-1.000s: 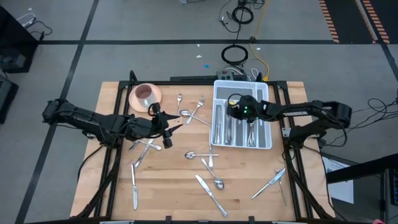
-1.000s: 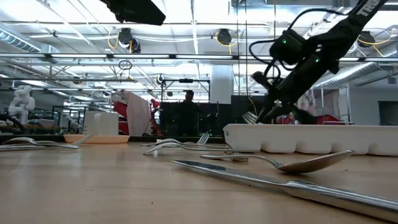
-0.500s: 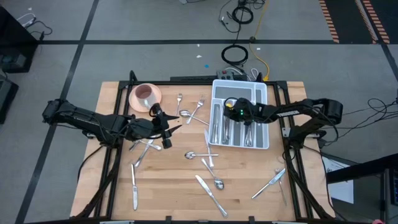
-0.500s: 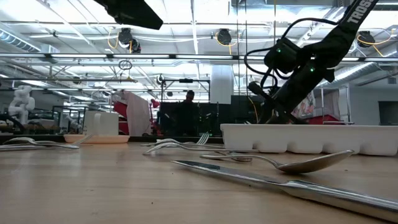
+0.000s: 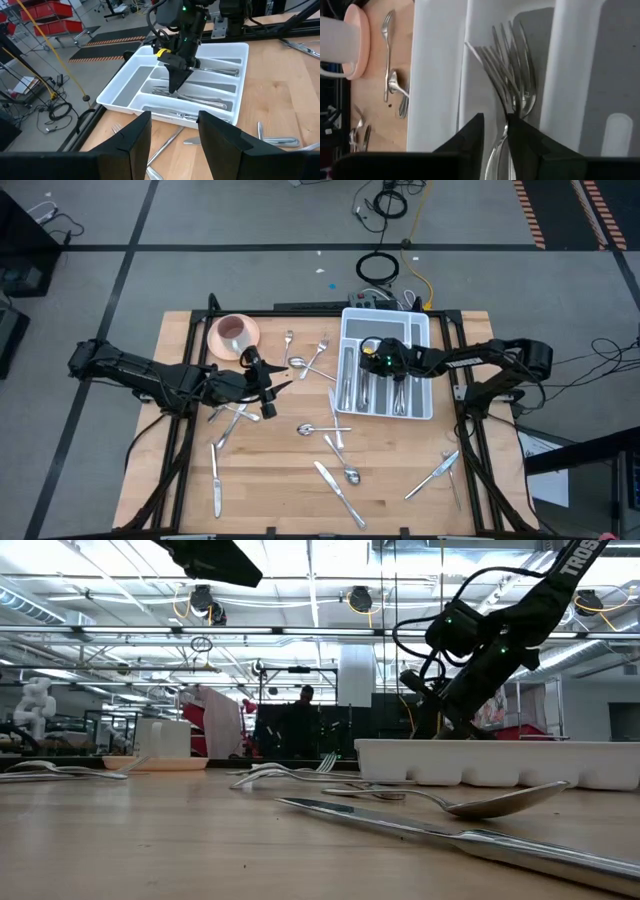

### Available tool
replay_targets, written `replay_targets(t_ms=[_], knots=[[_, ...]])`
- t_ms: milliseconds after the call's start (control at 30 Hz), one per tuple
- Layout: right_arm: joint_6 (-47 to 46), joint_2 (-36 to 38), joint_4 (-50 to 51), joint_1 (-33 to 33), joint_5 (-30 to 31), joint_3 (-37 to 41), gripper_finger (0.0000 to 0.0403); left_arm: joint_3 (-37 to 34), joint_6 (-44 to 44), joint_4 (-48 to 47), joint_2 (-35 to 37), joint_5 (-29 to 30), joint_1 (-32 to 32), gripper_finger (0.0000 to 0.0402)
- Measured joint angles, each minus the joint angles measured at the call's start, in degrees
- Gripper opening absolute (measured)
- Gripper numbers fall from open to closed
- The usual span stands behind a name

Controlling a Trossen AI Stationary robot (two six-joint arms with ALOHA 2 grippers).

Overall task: Sort silverware
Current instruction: Put the silver fork into the white silverware tray, then adjust the white silverware tray on the table

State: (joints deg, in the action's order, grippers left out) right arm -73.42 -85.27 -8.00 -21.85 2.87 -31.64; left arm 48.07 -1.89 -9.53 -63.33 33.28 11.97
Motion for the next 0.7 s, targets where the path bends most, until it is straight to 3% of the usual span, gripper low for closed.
replay_targets(t_ms=[333, 433, 567, 700], knots=[[6.3, 10.8, 8.1, -1.4, -0.3, 0.2, 0.0111, 0.0, 0.1, 0.0, 0.0, 0.0, 0.0, 0.0168], [10.3, 15.8, 11.9, -1.0, -3.3, 0.2, 0.0108, 0.0, 0.1, 0.0, 0.0, 0.0, 0.0, 0.0168], [14.9, 22.5, 16.5, 3.5, -9.9, 0.2, 0.0073, 0.0, 0.1, 0.0, 0.0, 0.0, 0.0, 0.0168], [15.4, 25.6, 20.8, 12.0, -10.3, 0.2, 0.001, 0.0, 0.0, 0.0, 0.0, 0.0, -0.1, 0.0168]])
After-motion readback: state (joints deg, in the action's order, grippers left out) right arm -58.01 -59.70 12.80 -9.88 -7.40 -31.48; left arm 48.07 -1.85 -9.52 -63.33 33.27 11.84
